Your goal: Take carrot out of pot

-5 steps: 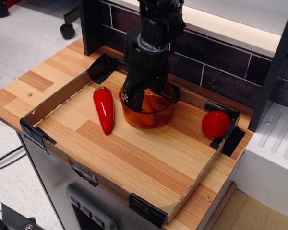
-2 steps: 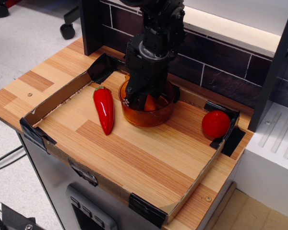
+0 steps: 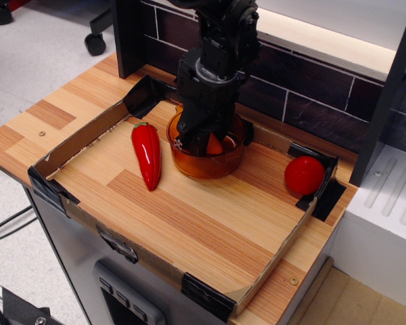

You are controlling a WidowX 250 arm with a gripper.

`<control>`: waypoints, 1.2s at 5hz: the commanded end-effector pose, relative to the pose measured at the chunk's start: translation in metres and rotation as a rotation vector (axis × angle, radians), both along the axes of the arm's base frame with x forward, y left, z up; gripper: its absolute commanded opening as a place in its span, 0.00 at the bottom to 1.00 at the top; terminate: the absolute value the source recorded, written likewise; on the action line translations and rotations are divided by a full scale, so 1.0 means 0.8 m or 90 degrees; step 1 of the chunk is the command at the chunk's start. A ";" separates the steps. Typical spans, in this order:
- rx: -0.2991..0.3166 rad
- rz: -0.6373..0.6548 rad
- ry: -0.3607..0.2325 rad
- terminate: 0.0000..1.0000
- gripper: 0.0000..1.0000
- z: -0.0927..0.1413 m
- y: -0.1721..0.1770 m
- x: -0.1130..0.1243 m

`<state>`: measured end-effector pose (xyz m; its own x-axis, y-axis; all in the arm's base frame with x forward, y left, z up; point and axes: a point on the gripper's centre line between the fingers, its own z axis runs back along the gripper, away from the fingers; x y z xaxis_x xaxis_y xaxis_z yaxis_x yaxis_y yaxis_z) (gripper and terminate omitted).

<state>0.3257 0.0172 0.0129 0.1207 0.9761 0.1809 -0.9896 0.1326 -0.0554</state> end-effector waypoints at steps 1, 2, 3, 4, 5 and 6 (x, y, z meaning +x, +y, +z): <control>0.011 -0.031 -0.093 0.00 0.00 0.069 0.004 0.001; -0.014 -0.043 -0.126 0.00 0.00 0.104 -0.005 -0.011; -0.054 -0.133 -0.122 0.00 0.00 0.117 -0.035 -0.059; -0.053 -0.197 -0.114 0.00 0.00 0.109 -0.059 -0.098; -0.049 -0.230 -0.075 0.00 0.00 0.086 -0.072 -0.115; -0.035 -0.229 -0.058 0.00 0.00 0.055 -0.077 -0.112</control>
